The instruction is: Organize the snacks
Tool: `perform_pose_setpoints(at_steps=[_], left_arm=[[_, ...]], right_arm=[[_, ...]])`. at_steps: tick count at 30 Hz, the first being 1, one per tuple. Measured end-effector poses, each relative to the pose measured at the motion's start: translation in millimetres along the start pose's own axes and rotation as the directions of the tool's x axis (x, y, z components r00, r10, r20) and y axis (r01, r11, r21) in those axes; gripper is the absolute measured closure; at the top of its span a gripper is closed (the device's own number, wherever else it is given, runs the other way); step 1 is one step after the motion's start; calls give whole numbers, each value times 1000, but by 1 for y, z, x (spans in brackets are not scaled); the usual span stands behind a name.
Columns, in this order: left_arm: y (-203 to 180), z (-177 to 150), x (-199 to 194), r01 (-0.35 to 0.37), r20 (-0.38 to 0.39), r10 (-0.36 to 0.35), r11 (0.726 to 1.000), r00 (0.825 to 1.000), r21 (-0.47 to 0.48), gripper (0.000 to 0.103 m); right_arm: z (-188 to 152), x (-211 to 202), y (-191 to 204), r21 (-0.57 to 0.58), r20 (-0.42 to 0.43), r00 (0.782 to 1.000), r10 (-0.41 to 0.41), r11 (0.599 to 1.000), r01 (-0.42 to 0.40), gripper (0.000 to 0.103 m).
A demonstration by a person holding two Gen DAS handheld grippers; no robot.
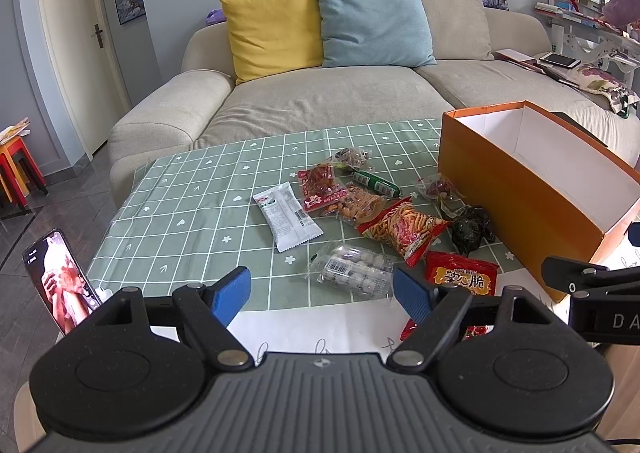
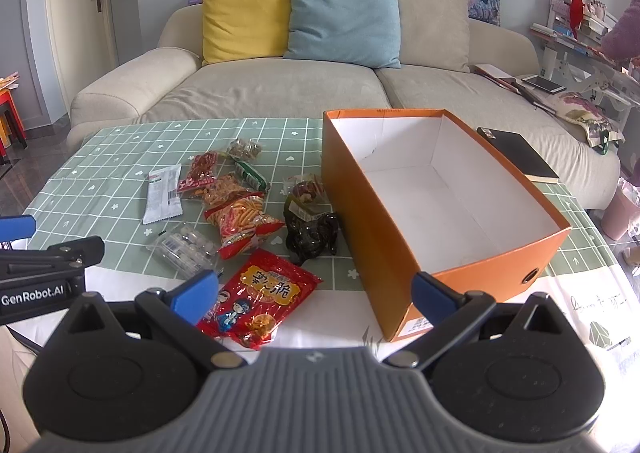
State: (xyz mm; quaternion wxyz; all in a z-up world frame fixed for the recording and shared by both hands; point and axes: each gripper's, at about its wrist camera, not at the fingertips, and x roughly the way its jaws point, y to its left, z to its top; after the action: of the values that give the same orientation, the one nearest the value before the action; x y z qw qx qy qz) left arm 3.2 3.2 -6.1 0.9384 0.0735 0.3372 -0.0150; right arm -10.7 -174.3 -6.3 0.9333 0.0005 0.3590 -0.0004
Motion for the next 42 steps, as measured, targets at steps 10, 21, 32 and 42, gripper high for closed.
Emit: perform_pose_setpoints(at_steps=[10,21,32,42], left_arm=[[1,-1,1,0,0,0,1000,1000,-2,8],[3,-2,4,2,-11,-2,1000,1000,-5,8],[14,-5,40,112,-153,-121,992,981,-63,29],[22,-7,94,182,-301,-249,955,920,-234,38]], right_arm=[[-3,4,-1,-1,0,1000,0,1000,0,3],[-4,5,0,-3,2,1000,12,1000,-12,3],[-1,51,5,-13,-124,989,75,997,-77,5],[0,108,8,87,-293,946,140,989,-119,21]])
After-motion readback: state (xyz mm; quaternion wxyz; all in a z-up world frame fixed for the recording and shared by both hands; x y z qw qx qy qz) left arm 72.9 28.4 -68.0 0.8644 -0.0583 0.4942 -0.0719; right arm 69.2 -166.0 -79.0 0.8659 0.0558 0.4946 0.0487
